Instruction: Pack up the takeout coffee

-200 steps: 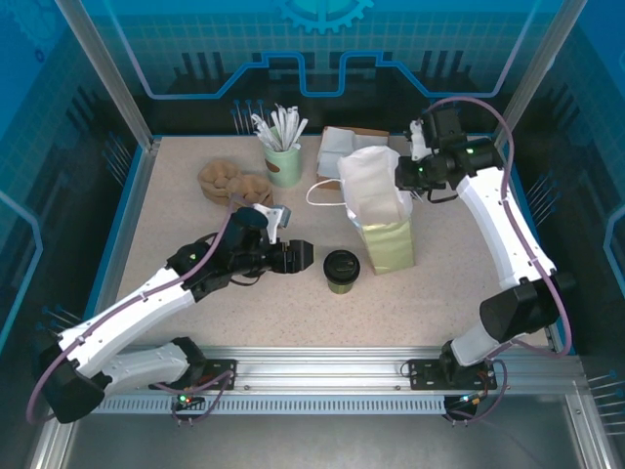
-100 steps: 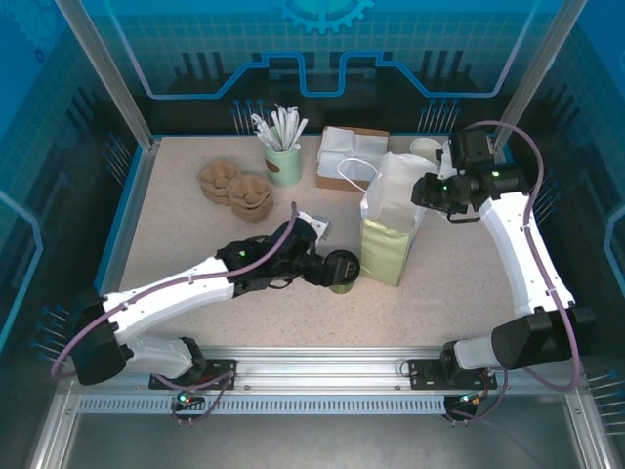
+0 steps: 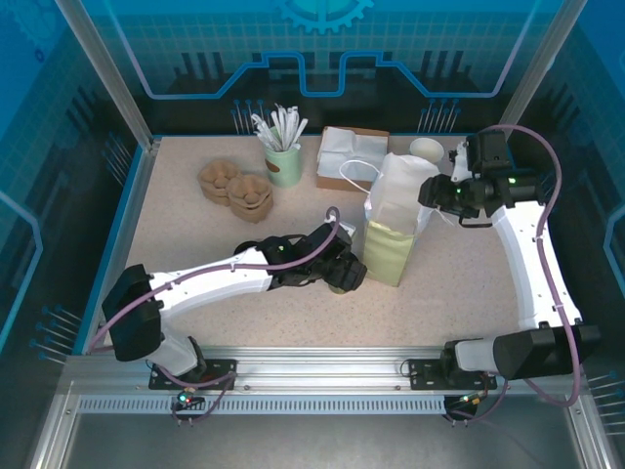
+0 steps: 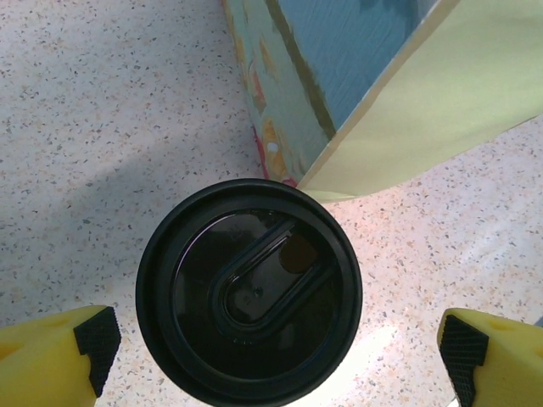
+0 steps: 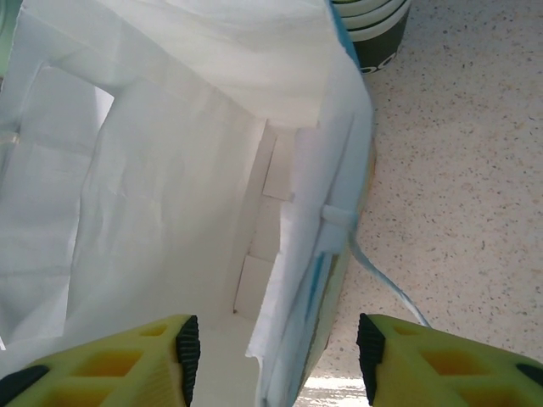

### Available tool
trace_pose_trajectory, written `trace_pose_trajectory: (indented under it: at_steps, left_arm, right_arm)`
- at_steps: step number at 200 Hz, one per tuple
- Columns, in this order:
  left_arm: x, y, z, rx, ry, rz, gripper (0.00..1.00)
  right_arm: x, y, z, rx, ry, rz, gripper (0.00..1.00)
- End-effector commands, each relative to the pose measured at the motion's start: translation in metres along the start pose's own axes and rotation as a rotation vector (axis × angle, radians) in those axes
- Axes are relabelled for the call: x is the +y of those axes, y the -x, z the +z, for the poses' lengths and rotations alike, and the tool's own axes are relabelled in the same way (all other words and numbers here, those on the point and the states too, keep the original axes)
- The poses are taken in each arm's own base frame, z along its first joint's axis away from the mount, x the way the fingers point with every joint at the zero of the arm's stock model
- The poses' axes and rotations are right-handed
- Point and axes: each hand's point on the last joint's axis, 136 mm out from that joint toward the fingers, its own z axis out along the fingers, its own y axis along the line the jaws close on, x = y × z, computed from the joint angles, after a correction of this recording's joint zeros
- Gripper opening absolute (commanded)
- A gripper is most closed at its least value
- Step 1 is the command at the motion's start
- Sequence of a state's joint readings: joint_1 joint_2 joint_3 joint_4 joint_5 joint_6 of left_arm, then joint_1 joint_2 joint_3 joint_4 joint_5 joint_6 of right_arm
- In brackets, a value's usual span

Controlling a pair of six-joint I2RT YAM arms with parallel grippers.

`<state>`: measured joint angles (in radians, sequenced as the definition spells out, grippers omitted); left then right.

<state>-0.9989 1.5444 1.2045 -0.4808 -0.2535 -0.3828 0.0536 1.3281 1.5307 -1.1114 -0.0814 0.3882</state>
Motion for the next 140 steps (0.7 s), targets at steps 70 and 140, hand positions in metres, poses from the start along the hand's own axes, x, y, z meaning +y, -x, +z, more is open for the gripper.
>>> trace_pose_trajectory:
  at_steps: [70,140]
  left_arm:
    - [0.004,-0.006,0.018,0.073,0.114,0.072,0.90]
    - [0.011,-0.010,0.029,0.092,0.172,0.090,0.82]
  right_arm:
    - [-0.007,0.003,-0.026,-0.039,0.024,0.008,0.56]
    - [-0.010,0.000,-0.025,-0.038,0.037,0.011,0.55]
